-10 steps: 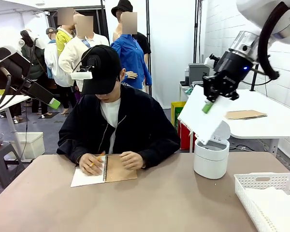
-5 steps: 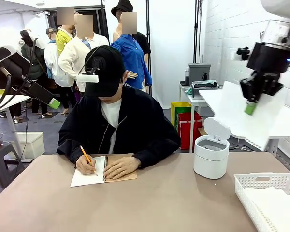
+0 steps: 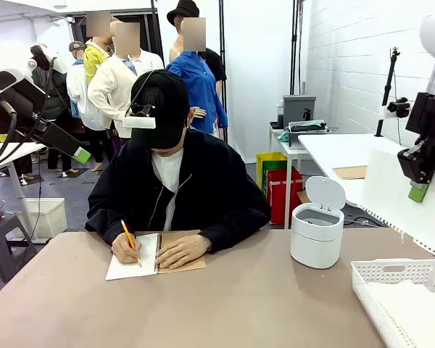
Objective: Sort the paper based on its condition.
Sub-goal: If a person hands you a paper, place it in the Organizing basket , and if it's crumpled, put it in the Trash can.
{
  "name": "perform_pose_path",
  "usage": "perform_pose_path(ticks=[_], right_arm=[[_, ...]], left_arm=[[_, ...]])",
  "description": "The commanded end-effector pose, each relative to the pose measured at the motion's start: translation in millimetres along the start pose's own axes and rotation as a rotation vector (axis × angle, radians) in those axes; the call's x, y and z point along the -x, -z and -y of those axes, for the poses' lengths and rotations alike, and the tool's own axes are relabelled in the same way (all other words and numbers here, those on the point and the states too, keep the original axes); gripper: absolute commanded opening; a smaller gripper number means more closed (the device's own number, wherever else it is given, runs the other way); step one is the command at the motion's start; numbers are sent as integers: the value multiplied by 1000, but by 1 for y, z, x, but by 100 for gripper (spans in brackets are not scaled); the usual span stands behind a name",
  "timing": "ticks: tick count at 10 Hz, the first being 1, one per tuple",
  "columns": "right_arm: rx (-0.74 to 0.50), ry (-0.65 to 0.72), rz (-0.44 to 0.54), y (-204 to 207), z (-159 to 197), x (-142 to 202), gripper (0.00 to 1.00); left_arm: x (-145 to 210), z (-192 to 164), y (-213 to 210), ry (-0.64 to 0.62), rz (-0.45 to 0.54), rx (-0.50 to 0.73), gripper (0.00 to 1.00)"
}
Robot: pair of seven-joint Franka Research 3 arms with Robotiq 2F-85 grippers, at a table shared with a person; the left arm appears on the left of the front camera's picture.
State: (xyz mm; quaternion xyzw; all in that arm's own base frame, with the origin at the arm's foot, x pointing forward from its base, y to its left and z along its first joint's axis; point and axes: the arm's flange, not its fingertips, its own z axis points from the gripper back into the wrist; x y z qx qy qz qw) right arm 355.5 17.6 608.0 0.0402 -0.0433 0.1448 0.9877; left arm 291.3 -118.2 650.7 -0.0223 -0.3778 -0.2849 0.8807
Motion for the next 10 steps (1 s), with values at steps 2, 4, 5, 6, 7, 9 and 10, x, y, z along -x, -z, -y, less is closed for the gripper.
perform_pose_path(ticks=[2,4,5,6,7,9,10], right_arm=[[-1,-11,14,-9,-6,-10,0],[4,-15,18,-10,-5,-5,0],[12,-57,-13,10,3,4,0],[14,-34,-51,31,7,25,0],[6,-40,-74,48,13,41,0],[-2,-21,-100,73,14,71,0],[-1,-19,-101,82,16,78,0]], left_arm=[[0,0,0,-3,1,0,100],[0,0,0,-3,1,0,100],[0,0,0,-3,1,0,100],[0,0,0,-3,1,0,100],[0,0,0,-3,1,0,100],[0,0,0,-3,1,0,100],[0,0,0,-3,1,0,100]])
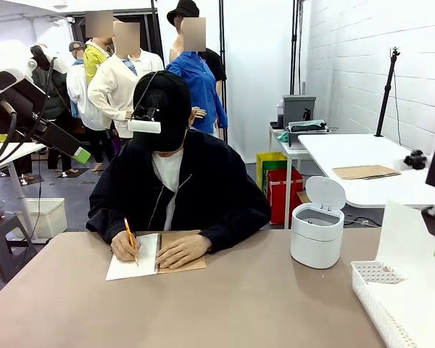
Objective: Sort the paper based on its condition.
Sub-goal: If a person hands you a paper, place it in the Organizing basket , and if it's crumpled, put it in the Trash can.
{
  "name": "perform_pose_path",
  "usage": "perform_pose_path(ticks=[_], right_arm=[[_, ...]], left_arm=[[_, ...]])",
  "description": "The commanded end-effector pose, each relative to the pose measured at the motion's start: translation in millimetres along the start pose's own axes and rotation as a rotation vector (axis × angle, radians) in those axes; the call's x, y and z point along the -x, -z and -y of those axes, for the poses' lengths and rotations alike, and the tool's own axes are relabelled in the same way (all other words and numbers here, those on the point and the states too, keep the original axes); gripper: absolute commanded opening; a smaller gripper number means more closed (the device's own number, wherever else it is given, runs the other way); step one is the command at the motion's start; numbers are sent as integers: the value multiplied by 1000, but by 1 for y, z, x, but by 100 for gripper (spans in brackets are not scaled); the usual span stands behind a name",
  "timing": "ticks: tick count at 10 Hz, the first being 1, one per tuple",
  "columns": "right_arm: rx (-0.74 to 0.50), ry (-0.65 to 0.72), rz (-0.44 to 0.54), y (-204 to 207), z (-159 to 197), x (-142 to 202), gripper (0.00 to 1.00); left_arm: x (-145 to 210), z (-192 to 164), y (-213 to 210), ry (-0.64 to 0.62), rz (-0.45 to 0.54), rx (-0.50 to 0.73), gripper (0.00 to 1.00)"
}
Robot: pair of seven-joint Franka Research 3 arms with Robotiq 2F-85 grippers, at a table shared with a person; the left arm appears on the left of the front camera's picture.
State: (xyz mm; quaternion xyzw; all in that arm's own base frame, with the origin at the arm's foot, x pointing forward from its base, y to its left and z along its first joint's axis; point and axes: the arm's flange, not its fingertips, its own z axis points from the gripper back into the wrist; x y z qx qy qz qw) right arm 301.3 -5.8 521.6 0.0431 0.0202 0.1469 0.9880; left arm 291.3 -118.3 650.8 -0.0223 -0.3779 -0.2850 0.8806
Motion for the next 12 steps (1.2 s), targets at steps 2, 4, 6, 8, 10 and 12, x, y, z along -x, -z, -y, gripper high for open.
perform_pose_path(ticks=[2,4,6,8,10,12], right_arm=[[13,16,55,40,-2,28,0],[-3,83,80,74,-5,21,0],[-14,159,47,90,-8,-4,0],[-27,174,-27,83,-18,-21,0],[-5,145,42,64,0,-12,0],[-10,160,16,73,-5,-19,0]], left_arm=[[0,0,0,-3,1,0,100],[0,0,0,-3,1,0,100],[0,0,0,-3,1,0,100],[0,0,0,-3,1,0,100],[0,0,0,-3,1,0,100],[0,0,0,-3,1,0,100]])
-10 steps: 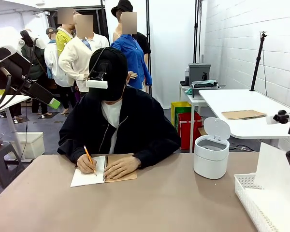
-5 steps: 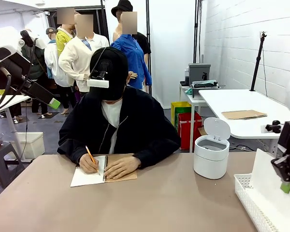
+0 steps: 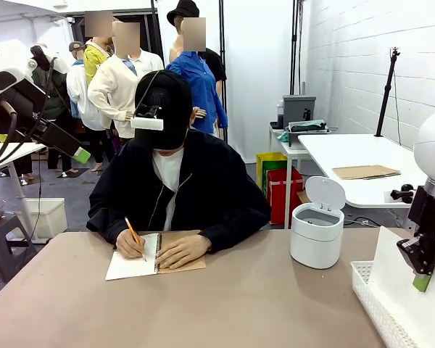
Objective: Sort the paper based on its condition.
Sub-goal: If a person hands you a paper, place it in the Organizing basket , and if it's crumpled, put it in the Trash can.
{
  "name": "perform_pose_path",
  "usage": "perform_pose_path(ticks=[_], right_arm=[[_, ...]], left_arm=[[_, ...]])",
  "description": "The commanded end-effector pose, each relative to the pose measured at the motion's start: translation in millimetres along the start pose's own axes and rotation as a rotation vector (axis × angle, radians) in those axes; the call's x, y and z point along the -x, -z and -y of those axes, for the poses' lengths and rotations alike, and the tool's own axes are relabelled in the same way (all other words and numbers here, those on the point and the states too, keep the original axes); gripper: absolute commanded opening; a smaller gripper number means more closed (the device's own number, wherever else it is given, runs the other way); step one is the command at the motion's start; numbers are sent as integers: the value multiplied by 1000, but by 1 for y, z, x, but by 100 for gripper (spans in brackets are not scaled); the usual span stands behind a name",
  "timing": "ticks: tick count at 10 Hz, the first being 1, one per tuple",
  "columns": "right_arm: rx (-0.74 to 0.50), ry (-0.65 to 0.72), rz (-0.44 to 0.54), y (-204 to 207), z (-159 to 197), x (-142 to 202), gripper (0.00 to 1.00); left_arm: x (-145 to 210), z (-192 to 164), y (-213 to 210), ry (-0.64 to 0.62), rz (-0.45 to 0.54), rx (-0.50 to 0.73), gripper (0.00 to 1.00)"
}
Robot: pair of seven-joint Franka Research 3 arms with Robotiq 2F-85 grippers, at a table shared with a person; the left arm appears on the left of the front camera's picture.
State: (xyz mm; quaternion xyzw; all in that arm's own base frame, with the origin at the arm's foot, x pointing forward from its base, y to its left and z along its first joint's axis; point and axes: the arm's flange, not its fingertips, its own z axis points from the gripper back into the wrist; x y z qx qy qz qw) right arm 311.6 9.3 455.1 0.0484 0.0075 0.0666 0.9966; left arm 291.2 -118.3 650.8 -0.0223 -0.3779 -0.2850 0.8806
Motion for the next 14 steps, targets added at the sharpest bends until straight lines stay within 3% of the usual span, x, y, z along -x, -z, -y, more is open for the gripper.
perform_pose_path(ticks=[1,8,11,14], right_arm=[[5,2,7,18,-8,-10,0],[-21,91,-12,63,-2,-21,0],[-10,59,-25,42,-1,-33,0],[9,90,-39,42,14,-39,58]], left_arm=[[0,0,0,-3,1,0,100],[0,0,0,-3,1,0,100],[0,0,0,-3,1,0,100],[0,0,0,-3,1,0,100]])
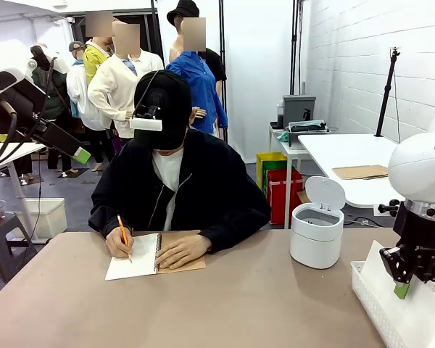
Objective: Sort the paper based on its condition.
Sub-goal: If a person hands you a paper, place it in the Organizing basket , and if it's crumpled, put it in the Trash can.
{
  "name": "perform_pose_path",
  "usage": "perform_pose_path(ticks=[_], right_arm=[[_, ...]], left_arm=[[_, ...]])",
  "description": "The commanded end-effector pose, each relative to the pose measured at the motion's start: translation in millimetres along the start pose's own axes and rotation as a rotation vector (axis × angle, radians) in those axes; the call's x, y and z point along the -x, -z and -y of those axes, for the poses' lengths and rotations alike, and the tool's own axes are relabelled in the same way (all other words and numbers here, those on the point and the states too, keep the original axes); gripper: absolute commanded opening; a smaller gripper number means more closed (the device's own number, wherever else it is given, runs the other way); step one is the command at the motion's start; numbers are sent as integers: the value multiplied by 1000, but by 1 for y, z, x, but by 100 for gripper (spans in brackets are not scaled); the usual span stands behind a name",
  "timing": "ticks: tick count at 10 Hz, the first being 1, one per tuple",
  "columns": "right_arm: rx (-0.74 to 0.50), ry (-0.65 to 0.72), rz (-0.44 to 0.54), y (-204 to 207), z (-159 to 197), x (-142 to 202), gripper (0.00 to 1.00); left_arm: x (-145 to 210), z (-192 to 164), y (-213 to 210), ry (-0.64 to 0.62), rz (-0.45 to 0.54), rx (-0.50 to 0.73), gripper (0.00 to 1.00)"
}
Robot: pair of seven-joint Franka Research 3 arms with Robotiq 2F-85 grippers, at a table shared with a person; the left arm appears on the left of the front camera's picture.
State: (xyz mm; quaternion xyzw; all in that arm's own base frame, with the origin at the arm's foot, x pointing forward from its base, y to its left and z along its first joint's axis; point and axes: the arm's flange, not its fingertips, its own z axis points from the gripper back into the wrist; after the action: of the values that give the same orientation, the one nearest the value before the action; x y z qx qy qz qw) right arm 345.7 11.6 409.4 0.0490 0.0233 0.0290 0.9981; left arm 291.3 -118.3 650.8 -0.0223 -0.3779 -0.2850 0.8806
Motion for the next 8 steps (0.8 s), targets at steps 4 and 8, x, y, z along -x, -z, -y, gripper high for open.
perform_pose_path(ticks=[4,8], right_arm=[[83,32,0,-18,26,-16,100],[56,-38,0,-55,45,-29,100]], left_arm=[[0,0,0,-3,1,0,100],[0,0,0,-3,1,0,100]])
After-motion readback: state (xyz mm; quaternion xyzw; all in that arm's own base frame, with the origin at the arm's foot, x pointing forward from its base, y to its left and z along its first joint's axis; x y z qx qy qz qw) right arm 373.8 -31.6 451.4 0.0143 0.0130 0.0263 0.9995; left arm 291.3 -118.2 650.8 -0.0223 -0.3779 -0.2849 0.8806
